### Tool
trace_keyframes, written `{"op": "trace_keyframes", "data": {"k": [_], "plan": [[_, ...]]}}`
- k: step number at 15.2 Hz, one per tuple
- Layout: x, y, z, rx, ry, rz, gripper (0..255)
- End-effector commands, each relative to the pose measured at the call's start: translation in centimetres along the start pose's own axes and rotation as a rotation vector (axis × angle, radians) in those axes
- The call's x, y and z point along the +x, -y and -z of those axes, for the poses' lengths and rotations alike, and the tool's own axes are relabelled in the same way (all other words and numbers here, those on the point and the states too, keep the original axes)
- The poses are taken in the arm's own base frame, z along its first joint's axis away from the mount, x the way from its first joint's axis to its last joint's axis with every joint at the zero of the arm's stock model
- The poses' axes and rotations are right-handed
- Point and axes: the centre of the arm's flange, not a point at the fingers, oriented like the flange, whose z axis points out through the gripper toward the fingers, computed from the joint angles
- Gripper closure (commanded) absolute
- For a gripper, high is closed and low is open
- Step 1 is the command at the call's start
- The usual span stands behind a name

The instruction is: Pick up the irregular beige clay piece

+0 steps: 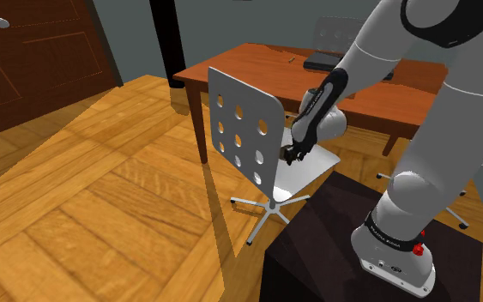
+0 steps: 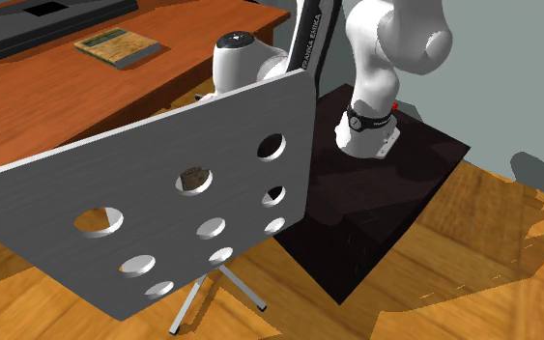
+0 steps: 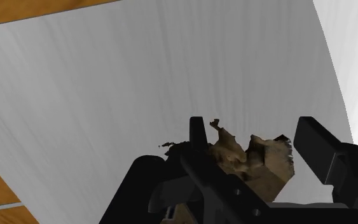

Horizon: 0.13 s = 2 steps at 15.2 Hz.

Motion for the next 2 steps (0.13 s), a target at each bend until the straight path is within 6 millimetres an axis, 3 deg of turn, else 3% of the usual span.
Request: {"op": "trace_keyframes", "data": {"k": [1,2], "plan": [[0.11,-0.01,0.65,0.0,0.001,0.0,255],[0.11,-0.01,0.65,0.0,0.001,0.0,255]]}}
